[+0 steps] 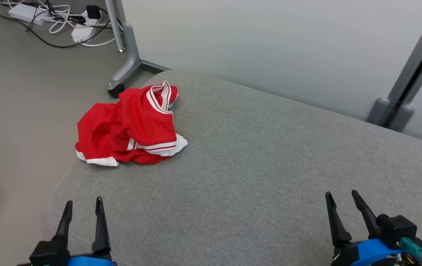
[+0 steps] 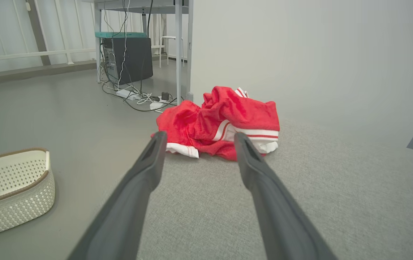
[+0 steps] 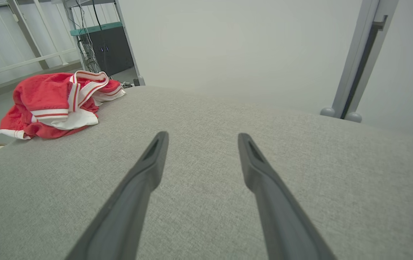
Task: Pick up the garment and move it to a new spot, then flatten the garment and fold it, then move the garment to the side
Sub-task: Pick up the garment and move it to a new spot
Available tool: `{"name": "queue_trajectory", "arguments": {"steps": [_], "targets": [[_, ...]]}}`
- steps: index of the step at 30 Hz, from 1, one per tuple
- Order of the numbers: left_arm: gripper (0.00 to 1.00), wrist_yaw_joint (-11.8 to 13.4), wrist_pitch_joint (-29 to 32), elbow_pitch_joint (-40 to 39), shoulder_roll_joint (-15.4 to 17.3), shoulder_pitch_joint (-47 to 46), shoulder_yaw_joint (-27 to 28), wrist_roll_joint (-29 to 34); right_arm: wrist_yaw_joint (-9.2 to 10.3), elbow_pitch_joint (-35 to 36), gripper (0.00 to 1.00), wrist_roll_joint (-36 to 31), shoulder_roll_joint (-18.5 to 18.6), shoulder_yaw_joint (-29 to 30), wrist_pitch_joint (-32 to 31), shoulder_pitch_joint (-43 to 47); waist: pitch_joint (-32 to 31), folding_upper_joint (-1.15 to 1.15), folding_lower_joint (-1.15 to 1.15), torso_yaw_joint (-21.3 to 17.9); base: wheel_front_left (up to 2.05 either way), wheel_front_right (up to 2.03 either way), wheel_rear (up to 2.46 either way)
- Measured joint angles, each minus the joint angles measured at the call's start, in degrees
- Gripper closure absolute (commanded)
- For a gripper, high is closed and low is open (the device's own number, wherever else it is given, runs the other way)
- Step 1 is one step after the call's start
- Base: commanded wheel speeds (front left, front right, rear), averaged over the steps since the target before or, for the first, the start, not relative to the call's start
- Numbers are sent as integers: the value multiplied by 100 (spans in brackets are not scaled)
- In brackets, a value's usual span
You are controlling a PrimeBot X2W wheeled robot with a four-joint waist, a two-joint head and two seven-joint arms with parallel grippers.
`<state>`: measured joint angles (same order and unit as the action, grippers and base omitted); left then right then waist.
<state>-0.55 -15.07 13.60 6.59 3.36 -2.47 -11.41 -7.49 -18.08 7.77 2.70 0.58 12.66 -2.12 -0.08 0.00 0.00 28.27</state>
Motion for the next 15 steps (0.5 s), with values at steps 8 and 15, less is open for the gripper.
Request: {"name": "queue_trajectory", "arguments": {"steps": [8, 15], "targets": [[0, -154, 628, -691, 225, -720, 347, -537, 0, 246, 0, -122, 1, 90, -78, -52, 396, 0, 0, -236, 0, 0, 0], [0, -410, 2291, -436, 990, -2069, 469, -975, 0, 644, 0, -323, 0, 109, -293, -302, 1082, 0, 1, -680, 0, 0, 0]]}}
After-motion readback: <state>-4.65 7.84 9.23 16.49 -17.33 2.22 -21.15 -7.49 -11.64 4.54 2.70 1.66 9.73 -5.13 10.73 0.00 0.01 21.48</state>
